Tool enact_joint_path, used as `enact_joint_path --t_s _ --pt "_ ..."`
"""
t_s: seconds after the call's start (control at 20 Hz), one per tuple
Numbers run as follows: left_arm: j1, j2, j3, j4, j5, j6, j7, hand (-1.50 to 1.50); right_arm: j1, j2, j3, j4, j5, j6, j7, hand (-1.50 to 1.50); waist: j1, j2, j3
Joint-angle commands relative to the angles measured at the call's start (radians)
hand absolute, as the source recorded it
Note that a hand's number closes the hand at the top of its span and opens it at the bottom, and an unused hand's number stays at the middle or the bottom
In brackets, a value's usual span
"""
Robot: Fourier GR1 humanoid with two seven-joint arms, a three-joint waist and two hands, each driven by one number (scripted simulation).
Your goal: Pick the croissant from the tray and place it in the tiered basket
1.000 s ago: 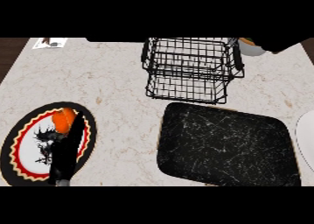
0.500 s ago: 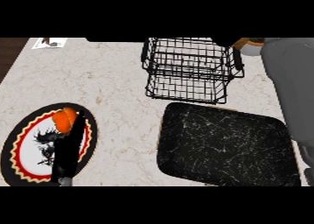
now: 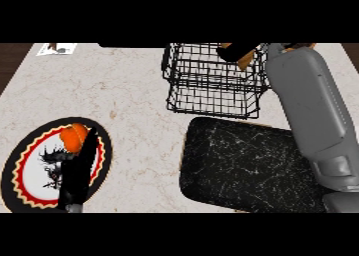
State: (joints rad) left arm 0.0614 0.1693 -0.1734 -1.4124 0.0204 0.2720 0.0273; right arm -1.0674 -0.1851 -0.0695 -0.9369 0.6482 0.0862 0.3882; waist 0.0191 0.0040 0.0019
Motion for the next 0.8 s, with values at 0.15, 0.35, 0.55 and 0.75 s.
enact_joint_path --t_s 0.15,0.35,0.55,0.75 --pt "0.009 -0.017 -0.006 0.011 -0.006 -0.002 0.001 0.00 -0.005 0.123 -0.125 0.100 -0.138 -0.098 -0.043 -1.50 0.000 0.000 -0.002" --pt "0.005 0.015 0.027 0.006 0.011 -0.027 0.012 0.00 -0.033 0.084 -0.231 0.127 -0.246 -0.104 -0.138 -1.50 0.002 0.001 -0.001" --pt "0.014 -0.035 -0.009 0.033 -0.040 0.024 -0.018 0.00 -0.065 0.071 -0.284 0.105 -0.288 -0.175 -0.169 -1.50 -0.005 0.000 -0.002" --pt "-0.004 -0.002 0.022 0.011 0.005 -0.028 0.027 0.00 -0.021 -0.003 -0.346 0.076 -0.276 -0.303 -0.202 -1.50 -0.010 0.000 -0.001"
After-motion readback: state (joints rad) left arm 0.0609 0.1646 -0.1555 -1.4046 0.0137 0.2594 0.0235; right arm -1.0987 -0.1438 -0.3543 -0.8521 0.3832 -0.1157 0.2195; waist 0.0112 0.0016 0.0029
